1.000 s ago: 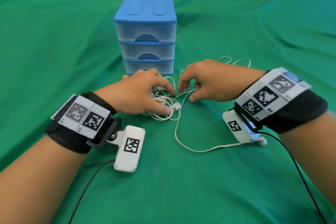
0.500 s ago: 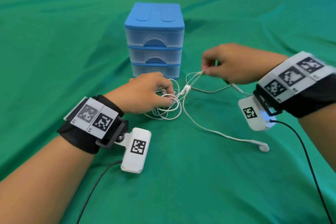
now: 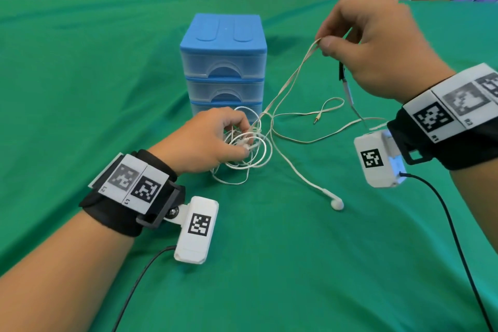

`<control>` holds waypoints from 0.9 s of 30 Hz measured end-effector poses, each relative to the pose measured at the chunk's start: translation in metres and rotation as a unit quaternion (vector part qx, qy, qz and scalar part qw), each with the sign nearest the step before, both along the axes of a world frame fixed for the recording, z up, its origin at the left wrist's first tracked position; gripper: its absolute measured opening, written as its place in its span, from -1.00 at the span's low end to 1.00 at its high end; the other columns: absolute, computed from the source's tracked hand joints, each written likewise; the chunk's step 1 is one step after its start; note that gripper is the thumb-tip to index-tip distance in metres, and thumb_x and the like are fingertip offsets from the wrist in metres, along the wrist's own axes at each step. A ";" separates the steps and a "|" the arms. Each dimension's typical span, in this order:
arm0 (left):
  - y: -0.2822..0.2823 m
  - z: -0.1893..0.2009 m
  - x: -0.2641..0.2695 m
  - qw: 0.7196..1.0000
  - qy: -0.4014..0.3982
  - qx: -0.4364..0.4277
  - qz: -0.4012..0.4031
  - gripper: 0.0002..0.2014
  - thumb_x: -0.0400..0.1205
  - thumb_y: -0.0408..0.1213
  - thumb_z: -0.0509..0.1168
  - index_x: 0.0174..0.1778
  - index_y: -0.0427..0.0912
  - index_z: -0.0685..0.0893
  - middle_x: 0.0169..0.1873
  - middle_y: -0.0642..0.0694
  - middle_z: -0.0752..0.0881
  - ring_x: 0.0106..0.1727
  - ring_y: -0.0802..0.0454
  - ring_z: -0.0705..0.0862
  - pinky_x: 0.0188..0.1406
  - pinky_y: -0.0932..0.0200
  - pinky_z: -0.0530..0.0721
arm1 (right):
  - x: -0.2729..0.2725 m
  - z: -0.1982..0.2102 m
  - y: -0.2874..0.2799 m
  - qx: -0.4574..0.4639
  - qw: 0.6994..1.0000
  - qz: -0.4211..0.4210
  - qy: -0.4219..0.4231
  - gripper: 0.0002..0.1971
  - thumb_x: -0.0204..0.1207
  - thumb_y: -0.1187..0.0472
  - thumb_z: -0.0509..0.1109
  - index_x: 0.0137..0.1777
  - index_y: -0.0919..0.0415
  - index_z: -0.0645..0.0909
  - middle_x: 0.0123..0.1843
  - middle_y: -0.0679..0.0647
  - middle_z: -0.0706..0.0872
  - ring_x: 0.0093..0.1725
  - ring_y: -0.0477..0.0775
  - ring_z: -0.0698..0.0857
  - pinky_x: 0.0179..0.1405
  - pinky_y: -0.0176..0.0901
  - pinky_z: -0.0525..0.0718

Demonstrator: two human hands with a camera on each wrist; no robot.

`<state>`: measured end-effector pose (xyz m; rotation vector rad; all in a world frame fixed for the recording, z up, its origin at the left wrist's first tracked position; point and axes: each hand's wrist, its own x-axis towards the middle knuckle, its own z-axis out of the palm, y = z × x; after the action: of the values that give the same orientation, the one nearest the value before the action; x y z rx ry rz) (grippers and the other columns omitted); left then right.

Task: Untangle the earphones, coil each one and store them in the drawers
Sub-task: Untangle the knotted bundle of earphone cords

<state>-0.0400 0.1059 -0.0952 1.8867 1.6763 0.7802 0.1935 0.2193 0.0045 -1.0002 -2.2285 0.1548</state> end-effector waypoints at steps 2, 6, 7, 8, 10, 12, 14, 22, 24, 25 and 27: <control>0.000 0.001 0.000 1.000 -0.017 0.002 0.003 -0.75 0.37 -0.15 0.50 -0.08 0.07 0.64 -0.11 0.02 0.75 -0.04 -0.15 0.68 0.10 -0.24 0.65 | 0.000 0.005 -0.001 0.034 0.998 -0.003 0.045 -0.92 0.59 0.16 0.39 -0.01 0.09 0.70 -0.15 -0.06 0.72 -0.34 -0.25 0.55 -0.27 -0.49 0.49; 0.000 0.002 0.002 0.998 -0.059 -0.006 0.012 -0.58 0.46 -0.15 0.60 0.12 0.16 0.56 0.00 -0.04 0.71 0.01 -0.22 0.65 0.11 -0.21 0.61 | -0.002 0.015 -0.002 0.069 0.989 0.003 0.130 -0.80 0.60 0.15 0.35 0.07 0.23 0.72 -0.08 0.06 0.75 -0.12 0.06 0.71 -0.04 -0.09 0.69; 0.000 0.002 0.003 0.998 -0.067 -0.011 0.010 -0.56 0.47 -0.14 0.60 0.15 0.16 0.55 0.01 -0.06 0.71 0.03 -0.21 0.65 0.11 -0.16 0.61 | -0.001 0.017 0.000 0.076 0.986 0.003 0.149 -0.78 0.60 0.13 0.34 0.08 0.25 0.72 -0.07 0.07 0.75 -0.10 0.06 0.71 -0.01 -0.09 0.69; 0.000 0.002 0.003 0.997 -0.074 -0.016 0.007 -0.55 0.48 -0.14 0.61 0.17 0.14 0.55 0.03 -0.09 0.72 0.04 -0.21 0.65 0.11 -0.13 0.62 | -0.001 0.018 0.002 0.083 0.982 -0.002 0.167 -0.75 0.61 0.10 0.34 0.08 0.26 0.73 -0.06 0.08 0.76 -0.10 0.03 0.71 0.01 -0.10 0.70; -0.001 0.002 0.003 0.997 -0.072 -0.020 0.002 -0.56 0.48 -0.15 0.61 0.18 0.12 0.56 0.03 -0.10 0.73 0.05 -0.21 0.66 0.12 -0.13 0.63 | 0.002 0.020 0.008 0.095 0.976 -0.023 0.195 -0.68 0.61 0.01 0.34 0.08 0.27 0.74 -0.02 0.12 0.80 -0.07 0.05 0.74 0.04 -0.07 0.70; -0.001 0.002 0.001 0.998 -0.051 -0.024 -0.005 -0.56 0.47 -0.15 0.62 0.15 0.12 0.56 0.00 -0.04 0.72 0.03 -0.18 0.66 0.14 -0.13 0.63 | 0.004 0.023 0.012 0.102 0.968 -0.058 0.220 -0.57 0.61 -0.10 0.33 0.03 0.32 0.73 -0.02 0.20 0.81 -0.05 0.15 0.76 -0.02 0.04 0.67; -0.002 0.002 0.001 0.999 -0.037 -0.026 -0.013 -0.56 0.47 -0.22 0.62 0.14 0.09 0.55 0.00 -0.07 0.70 0.01 -0.21 0.64 0.10 -0.10 0.62 | 0.006 0.025 0.014 0.105 0.962 -0.075 0.240 -0.48 0.62 -0.14 0.31 -0.07 0.42 0.68 -0.09 0.32 0.77 -0.11 0.27 0.73 -0.12 0.14 0.63; 0.000 -0.002 -0.005 0.997 0.026 -0.072 0.001 -0.30 0.27 0.09 0.59 0.31 0.35 0.44 0.02 0.15 0.62 -0.17 0.07 0.63 0.16 -0.21 0.65 | 0.013 0.032 0.009 0.068 0.969 -0.088 0.222 -0.64 0.57 -0.03 0.10 -0.19 0.12 0.67 -0.22 0.01 0.71 -0.27 -0.33 0.66 -0.10 -0.25 0.60; -0.001 -0.003 -0.006 0.996 0.031 -0.083 0.011 -0.24 0.20 0.17 0.54 0.34 0.41 0.41 0.05 0.22 0.59 -0.17 0.13 0.62 0.25 -0.24 0.61 | 0.013 0.032 0.008 0.039 0.964 -0.046 0.258 -0.70 0.47 -0.03 0.11 -0.29 0.06 0.60 -0.30 -0.12 0.73 -0.25 -0.24 0.69 -0.05 -0.15 0.66; -0.001 -0.003 -0.006 0.996 0.024 -0.082 0.012 -0.22 0.20 0.16 0.53 0.36 0.43 0.40 0.08 0.22 0.57 -0.14 0.14 0.62 0.29 -0.25 0.59 | 0.011 0.032 0.009 0.027 0.955 -0.023 0.294 -0.78 0.48 0.01 0.19 -0.34 0.00 0.55 -0.41 -0.19 0.70 -0.32 -0.22 0.69 -0.10 -0.11 0.71; -0.002 -0.002 -0.005 0.997 0.020 -0.074 0.013 -0.19 0.23 0.14 0.50 0.42 0.47 0.34 0.20 0.21 0.55 0.08 0.17 0.62 0.39 -0.27 0.52 | 0.007 0.030 0.006 0.027 0.953 -0.004 0.301 -0.79 0.58 0.11 0.29 -0.32 -0.02 0.52 -0.45 -0.17 0.64 -0.42 -0.12 0.67 -0.24 -0.07 0.72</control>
<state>-0.0449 0.1043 -0.0972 1.7931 1.7365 0.6139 0.2004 0.2251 0.0347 -0.7957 -1.6594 0.3437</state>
